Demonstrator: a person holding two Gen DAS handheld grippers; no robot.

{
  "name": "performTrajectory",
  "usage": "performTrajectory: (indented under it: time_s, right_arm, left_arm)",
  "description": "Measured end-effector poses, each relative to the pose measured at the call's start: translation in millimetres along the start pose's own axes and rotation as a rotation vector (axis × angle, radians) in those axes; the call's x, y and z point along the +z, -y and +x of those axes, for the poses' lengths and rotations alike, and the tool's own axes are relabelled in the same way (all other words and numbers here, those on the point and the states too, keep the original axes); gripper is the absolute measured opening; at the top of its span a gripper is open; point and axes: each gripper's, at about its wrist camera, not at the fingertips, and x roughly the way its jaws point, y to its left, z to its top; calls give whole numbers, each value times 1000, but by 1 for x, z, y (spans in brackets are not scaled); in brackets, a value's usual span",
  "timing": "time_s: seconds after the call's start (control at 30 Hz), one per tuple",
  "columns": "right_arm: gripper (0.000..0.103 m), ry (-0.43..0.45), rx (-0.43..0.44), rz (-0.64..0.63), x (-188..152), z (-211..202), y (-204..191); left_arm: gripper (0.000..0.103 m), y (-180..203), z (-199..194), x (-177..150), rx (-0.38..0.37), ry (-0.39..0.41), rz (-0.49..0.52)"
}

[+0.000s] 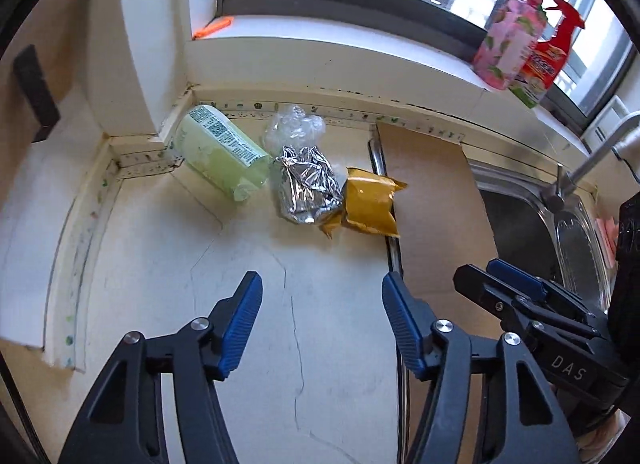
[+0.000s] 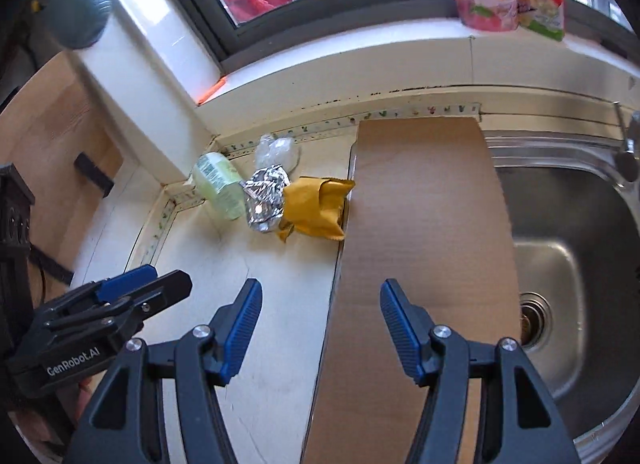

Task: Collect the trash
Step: 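Grasp the silver foil with the left tool while the right grasps the yellow packet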

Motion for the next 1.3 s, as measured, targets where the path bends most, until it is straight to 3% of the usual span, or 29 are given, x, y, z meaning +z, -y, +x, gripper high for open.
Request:
performTrajectory:
  time_s: [0.2, 0.37, 0.6, 0.77, 0.83, 1.27, 1.3]
  right_arm:
    - [62, -22, 19, 5, 35, 40, 5]
    - [62, -63, 28, 1, 52, 76, 5]
    - [62, -114, 51, -7, 60, 110, 3]
    - [61, -94, 68, -40, 62, 115, 1]
    - [48, -101, 92, -54, 64, 116, 1]
    - [35, -69, 196, -23, 58, 104, 16]
    - [17, -67, 224, -19, 57, 104, 17]
  left_arm:
    - [50, -10, 37, 24, -21, -3, -32]
    - [50, -18, 61, 35, -18, -13, -62]
    - [50, -27, 76, 39, -2, -22, -79]
    - [49, -32, 83, 43, -9, -29, -115]
    - [49, -34, 86, 44, -16, -33, -128]
    - [48, -33, 116, 61, -54, -47, -201]
    - [48, -34, 119, 62, -62, -52, -208]
